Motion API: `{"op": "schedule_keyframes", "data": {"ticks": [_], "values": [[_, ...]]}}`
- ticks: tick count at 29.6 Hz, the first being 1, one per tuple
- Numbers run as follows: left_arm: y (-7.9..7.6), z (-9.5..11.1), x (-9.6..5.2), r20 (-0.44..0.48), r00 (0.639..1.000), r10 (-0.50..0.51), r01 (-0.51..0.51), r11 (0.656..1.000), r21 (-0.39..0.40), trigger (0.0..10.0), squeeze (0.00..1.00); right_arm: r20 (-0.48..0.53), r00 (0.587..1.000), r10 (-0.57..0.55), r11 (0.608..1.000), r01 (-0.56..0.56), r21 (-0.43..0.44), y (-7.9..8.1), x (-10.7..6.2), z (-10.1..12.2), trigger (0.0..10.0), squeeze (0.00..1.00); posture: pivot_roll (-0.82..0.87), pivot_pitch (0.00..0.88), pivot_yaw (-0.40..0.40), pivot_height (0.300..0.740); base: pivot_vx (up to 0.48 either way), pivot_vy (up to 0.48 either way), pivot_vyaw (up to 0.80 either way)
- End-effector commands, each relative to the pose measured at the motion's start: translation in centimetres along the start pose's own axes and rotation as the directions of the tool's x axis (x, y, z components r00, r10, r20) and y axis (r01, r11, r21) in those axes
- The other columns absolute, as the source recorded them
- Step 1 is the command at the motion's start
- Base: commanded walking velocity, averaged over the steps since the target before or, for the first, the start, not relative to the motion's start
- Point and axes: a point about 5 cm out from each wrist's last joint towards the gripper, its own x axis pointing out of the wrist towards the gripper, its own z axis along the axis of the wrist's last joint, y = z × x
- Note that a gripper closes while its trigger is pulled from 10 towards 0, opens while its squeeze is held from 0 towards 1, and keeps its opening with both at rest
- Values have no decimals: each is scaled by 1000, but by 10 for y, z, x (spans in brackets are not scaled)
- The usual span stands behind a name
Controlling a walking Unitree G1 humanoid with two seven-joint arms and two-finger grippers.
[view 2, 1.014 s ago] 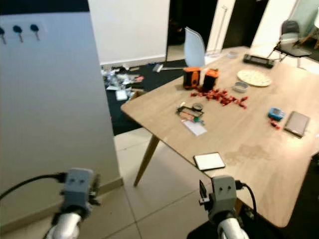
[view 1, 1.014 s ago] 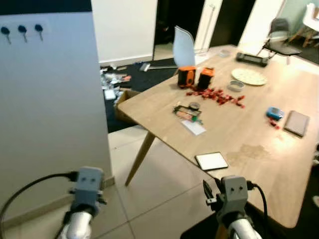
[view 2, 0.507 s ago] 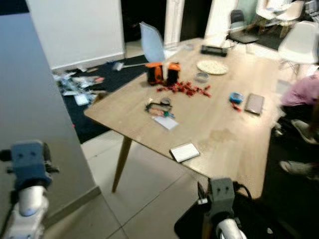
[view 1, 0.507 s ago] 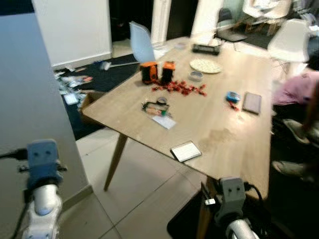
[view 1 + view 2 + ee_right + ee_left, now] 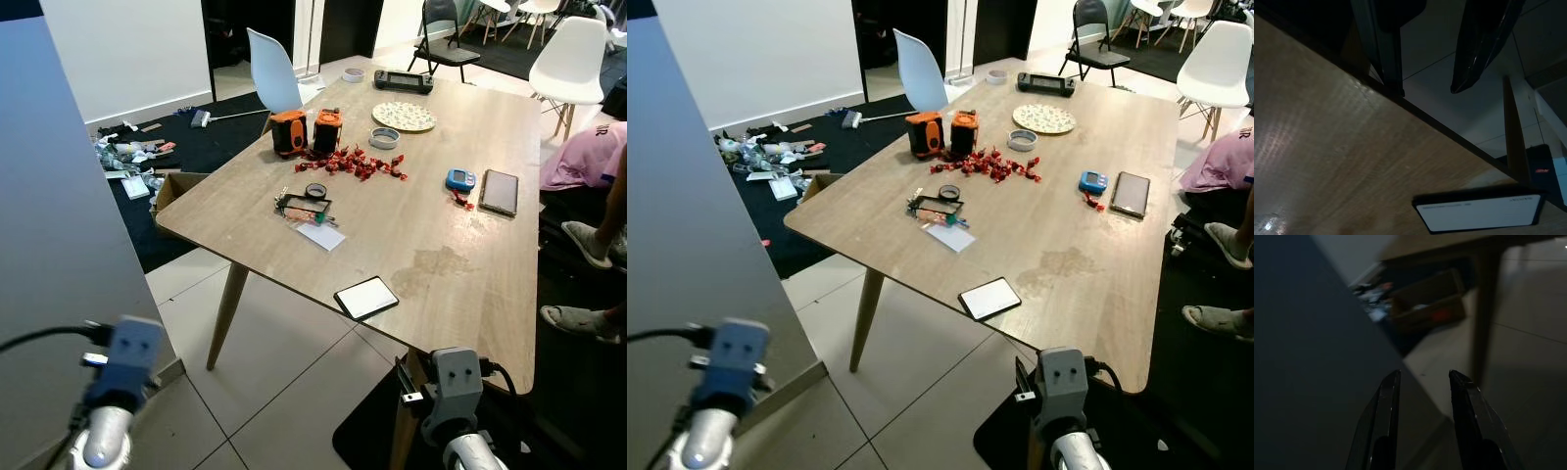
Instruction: Hang keys on a hook
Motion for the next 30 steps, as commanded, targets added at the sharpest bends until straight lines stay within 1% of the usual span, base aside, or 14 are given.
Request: {"op": "schedule_keyframes", "data": {"ticks": [1, 2, 3, 7, 8, 9, 16, 19, 24, 26, 27, 28, 29, 30], "values": [[-8, -6, -9, -14, 995, -103, 103, 994, 37, 10000, 0, 13, 999, -46, 999, 46, -3, -10, -3, 2, 10000, 0, 92, 140, -32, 740, 0, 0, 0], [-18, -7, -15, -22, 982, -188, 188, 982, 19, 10000, 0, 13, 999, -47, 999, 47, -4, -11, -3, 2, 10000, 0, 91, 140, -33, 740, 0, 0, 0], [-18, -7, -15, -22, 982, -188, 188, 982, 19, 10000, 0, 13, 999, -47, 999, 47, -4, -11, -3, 2, 10000, 0, 91, 140, -33, 740, 0, 0, 0], [-33, -2, -24, -12, 937, -348, 348, 937, -11, 10000, 0, 21, 998, -60, 998, 60, -12, -16, -1, 5, 10000, 0, 95, 141, -34, 740, 0, 0, 0], [-33, -2, -24, -12, 937, -348, 348, 937, -11, 10000, 0, 21, 998, -60, 998, 60, -12, -16, -1, 5, 10000, 0, 95, 141, -34, 740, 0, 0, 0], [-35, 0, -25, 1, 921, -389, 389, 921, 15, 10000, 0, 21, 996, -84, 996, 85, -17, -23, -4, 5, 10000, 0, 99, 142, -34, 740, 0, 0, 0], [-34, 0, -22, 6, 926, -379, 378, 925, 18, 10000, 0, 39, 984, -173, 984, 174, -36, -43, -20, 7, 10000, 0, 85, 146, -26, 740, 0, 0, 0], [-34, 1, -21, 8, 929, -371, 371, 929, 11, 10000, 0, 79, 970, -228, 969, 234, -84, -53, -24, 15, 10000, 0, 71, 148, -22, 740, 0, 0, 0], [-32, 2, -18, 8, 931, -365, 365, 931, 4, 10000, 0, 63, 934, -352, 926, 357, -125, -74, -34, 12, 10000, 0, 63, 150, -23, 740, 0, 0, 0], [-31, 2, -17, 9, 933, -360, 360, 933, 1, 10000, 0, 25, 900, -435, 886, 433, -166, -87, -45, 4, 10000, 0, 63, 150, -23, 740, 0, 0, 0], [-31, 2, -17, 9, 933, -360, 360, 933, 1, 10000, 0, 25, 900, -435, 886, 433, -166, -87, -45, 4, 10000, 0, 63, 150, -23, 740, 0, 0, 0], [-31, 3, -17, 9, 933, -359, 359, 933, -1, 10000, 0, -33, 845, -533, 826, 512, -235, -103, -56, -5, 10000, 0, 60, 150, -23, 740, 0, 0, 0], [-31, 3, -17, 9, 933, -360, 360, 933, -1, 10000, 0, -71, 815, -575, 801, 543, -253, -109, -61, -12, 10000, 0, 60, 150, -23, 740, 0, 0, 0], [-31, 3, -17, 9, 933, -360, 360, 933, -1, 10000, 0, -71, 815, -575, 801, 543, -253, -109, -61, -12, 10000, 0, 60, 150, -23, 740, 0, 0, 0]]}}
